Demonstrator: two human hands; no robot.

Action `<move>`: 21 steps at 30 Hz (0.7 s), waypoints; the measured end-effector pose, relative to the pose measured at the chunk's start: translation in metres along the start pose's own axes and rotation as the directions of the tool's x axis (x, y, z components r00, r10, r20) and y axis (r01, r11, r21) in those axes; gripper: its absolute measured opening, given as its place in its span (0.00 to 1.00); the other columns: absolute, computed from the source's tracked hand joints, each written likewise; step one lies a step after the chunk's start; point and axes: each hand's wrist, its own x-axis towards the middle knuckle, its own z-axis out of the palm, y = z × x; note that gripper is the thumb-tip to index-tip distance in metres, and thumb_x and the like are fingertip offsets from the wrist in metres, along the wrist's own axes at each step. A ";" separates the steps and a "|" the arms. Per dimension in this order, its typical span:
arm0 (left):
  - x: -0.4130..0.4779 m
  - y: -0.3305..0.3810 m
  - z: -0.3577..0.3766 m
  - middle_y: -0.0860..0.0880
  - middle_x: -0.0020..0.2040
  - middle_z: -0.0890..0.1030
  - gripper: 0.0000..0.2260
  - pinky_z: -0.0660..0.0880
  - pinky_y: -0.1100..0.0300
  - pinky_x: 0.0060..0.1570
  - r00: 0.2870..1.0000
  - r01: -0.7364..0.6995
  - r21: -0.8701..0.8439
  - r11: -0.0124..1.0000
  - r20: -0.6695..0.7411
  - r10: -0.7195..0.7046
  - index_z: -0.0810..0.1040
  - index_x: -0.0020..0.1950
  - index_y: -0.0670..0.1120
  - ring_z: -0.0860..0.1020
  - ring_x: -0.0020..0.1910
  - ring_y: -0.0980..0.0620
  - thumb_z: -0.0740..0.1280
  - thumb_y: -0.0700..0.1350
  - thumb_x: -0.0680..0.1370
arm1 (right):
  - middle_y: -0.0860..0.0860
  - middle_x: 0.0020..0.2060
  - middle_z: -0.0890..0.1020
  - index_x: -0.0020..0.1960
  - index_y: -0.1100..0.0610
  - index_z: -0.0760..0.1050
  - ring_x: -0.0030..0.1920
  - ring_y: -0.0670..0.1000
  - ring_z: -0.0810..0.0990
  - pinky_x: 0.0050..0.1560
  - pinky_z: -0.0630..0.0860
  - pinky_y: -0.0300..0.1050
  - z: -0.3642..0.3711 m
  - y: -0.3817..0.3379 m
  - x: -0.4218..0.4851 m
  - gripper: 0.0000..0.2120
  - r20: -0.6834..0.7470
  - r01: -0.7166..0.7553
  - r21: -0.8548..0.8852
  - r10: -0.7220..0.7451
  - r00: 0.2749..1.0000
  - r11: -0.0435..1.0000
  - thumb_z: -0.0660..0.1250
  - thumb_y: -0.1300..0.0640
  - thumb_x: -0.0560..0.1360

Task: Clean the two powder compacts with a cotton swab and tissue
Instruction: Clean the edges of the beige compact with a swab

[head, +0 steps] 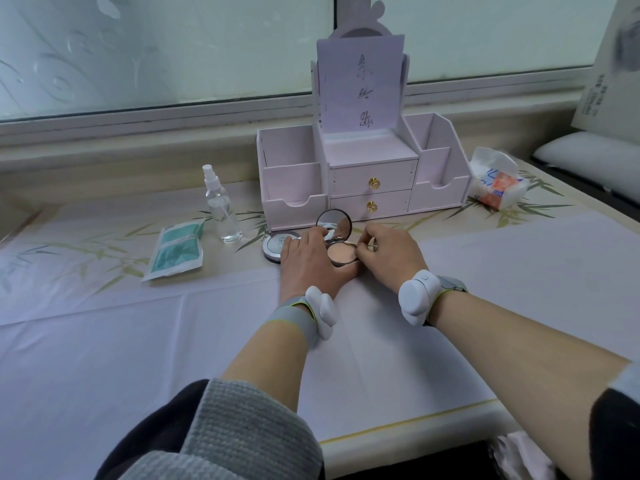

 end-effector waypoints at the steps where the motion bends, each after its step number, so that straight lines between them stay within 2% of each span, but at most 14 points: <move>1: 0.000 0.000 0.000 0.52 0.56 0.80 0.34 0.64 0.46 0.69 1.000 0.000 0.000 1.000 0.002 0.000 0.72 0.64 0.50 0.74 0.58 0.45 0.73 0.67 0.65 | 0.50 0.34 0.76 0.43 0.52 0.76 0.43 0.56 0.76 0.43 0.74 0.48 0.000 0.000 0.000 0.03 -0.001 -0.001 0.000 0.001 1.000 1.000 0.65 0.53 0.73; 12: -0.002 0.003 -0.004 0.52 0.56 0.79 0.35 0.65 0.50 0.66 1.000 0.008 -0.003 1.000 0.006 -0.008 0.72 0.63 0.50 0.74 0.59 0.45 0.74 0.68 0.65 | 0.50 0.34 0.76 0.43 0.52 0.76 0.42 0.57 0.75 0.42 0.74 0.48 -0.005 0.001 -0.006 0.04 -0.009 -0.029 -0.002 0.029 1.000 1.000 0.64 0.53 0.73; 21: -0.002 0.006 -0.006 0.52 0.57 0.79 0.35 0.63 0.48 0.69 1.000 0.004 -0.003 1.000 0.013 -0.004 0.72 0.64 0.49 0.73 0.60 0.46 0.74 0.67 0.65 | 0.47 0.31 0.73 0.43 0.52 0.75 0.41 0.55 0.74 0.43 0.73 0.47 -0.011 0.001 -0.014 0.03 0.005 -0.042 0.007 0.042 0.999 0.999 0.65 0.53 0.73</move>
